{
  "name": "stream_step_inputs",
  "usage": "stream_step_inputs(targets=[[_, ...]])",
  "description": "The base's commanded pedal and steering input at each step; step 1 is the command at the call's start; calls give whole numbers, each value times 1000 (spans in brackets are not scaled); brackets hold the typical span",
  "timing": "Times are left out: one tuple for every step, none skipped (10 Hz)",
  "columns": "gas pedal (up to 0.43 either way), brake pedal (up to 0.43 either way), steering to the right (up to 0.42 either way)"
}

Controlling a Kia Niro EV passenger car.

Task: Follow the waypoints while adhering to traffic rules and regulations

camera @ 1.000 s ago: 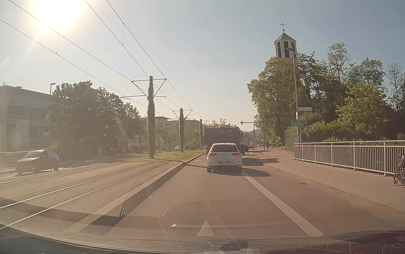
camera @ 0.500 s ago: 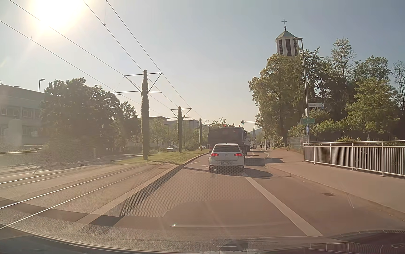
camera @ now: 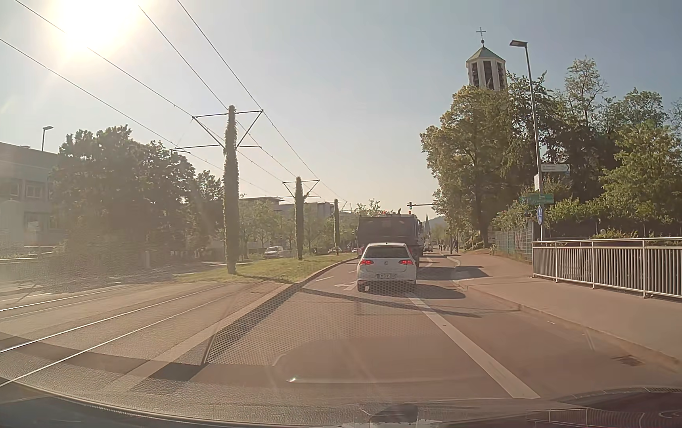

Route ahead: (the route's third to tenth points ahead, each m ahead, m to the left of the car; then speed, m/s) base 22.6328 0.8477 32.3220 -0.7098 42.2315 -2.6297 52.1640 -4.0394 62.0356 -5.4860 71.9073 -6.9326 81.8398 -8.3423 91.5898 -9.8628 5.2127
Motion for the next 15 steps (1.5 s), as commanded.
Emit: stream_step_inputs(targets=[[150, 0, 2], [138, 0, 3], [138, 0, 4], [118, 0, 2], [118, 0, 0], [118, 0, 0], [110, 0, 0], [110, 0, 0], [110, 0, 0], [98, 0, 0], [59, 0, 0], [20, 0, 0], [20, 0, 0], [8, 0, 0], [8, 0, 0]])
